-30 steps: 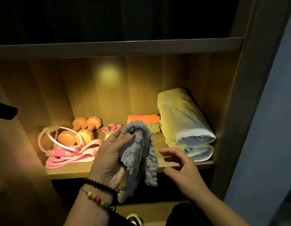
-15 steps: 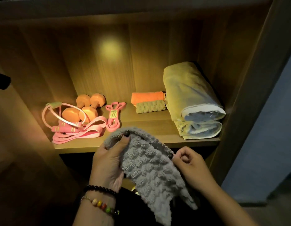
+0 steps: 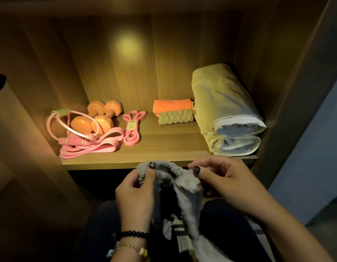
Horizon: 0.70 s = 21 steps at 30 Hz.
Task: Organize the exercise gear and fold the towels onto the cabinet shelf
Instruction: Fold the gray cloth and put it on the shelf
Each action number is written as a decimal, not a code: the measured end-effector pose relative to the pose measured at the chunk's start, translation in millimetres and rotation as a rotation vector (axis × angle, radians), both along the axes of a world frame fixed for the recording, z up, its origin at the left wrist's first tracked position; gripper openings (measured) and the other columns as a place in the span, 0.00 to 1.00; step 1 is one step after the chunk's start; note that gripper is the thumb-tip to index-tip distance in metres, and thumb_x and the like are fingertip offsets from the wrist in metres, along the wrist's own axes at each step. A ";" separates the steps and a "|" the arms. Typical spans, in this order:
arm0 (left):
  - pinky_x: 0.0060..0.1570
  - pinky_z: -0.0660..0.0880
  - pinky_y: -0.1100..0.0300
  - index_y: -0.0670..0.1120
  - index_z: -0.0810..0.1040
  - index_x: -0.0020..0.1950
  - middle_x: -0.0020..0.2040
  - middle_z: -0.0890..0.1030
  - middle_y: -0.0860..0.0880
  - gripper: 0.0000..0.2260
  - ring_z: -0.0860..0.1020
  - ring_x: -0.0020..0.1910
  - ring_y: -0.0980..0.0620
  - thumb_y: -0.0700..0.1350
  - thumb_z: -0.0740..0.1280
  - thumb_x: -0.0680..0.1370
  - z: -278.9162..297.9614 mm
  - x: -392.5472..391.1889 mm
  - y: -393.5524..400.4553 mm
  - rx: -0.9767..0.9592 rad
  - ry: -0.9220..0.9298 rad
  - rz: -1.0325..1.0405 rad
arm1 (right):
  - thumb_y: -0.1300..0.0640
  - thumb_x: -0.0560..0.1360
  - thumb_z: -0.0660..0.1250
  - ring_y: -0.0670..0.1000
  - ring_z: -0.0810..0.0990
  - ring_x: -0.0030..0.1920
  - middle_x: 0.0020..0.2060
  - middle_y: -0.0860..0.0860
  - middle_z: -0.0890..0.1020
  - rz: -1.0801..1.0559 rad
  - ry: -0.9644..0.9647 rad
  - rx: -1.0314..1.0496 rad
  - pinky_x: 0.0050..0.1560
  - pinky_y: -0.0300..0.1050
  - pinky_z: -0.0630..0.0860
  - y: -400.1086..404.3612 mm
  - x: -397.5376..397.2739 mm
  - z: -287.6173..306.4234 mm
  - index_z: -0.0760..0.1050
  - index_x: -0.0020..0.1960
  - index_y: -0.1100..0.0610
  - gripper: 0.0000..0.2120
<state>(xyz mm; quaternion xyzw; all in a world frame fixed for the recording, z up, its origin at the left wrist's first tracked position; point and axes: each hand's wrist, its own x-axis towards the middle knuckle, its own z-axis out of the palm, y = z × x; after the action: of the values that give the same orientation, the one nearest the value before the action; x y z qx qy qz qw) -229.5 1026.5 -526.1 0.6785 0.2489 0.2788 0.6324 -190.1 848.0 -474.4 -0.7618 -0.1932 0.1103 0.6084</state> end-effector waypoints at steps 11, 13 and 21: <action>0.35 0.71 0.55 0.43 0.78 0.33 0.30 0.77 0.42 0.16 0.74 0.32 0.49 0.47 0.65 0.79 -16.0 -3.7 1.1 -0.053 -0.004 -0.064 | 0.46 0.69 0.70 0.41 0.72 0.49 0.43 0.41 0.75 -0.160 -0.577 -0.467 0.50 0.41 0.70 10.9 3.2 -28.4 0.79 0.40 0.47 0.06; 0.41 0.76 0.54 0.46 0.83 0.35 0.35 0.83 0.47 0.12 0.80 0.38 0.51 0.44 0.67 0.78 -14.6 -5.2 2.0 -0.069 -0.012 -0.086 | 0.43 0.70 0.65 0.43 0.73 0.56 0.49 0.41 0.76 -0.106 -0.620 -0.441 0.58 0.48 0.69 9.2 1.9 -28.6 0.78 0.39 0.47 0.09; 0.41 0.77 0.68 0.50 0.84 0.40 0.38 0.85 0.55 0.09 0.83 0.40 0.59 0.37 0.70 0.75 -8.9 -7.0 -13.8 0.028 0.014 -0.213 | 0.51 0.78 0.64 0.43 0.78 0.43 0.39 0.42 0.80 0.108 -0.389 -0.315 0.49 0.37 0.71 3.8 0.4 -27.8 0.76 0.42 0.46 0.07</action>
<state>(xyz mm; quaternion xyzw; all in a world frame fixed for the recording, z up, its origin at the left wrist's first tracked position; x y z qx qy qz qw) -236.6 1012.7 -535.1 0.7119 0.1758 0.2088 0.6471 -189.7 851.8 -502.2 -0.8427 -0.3276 0.0228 0.4267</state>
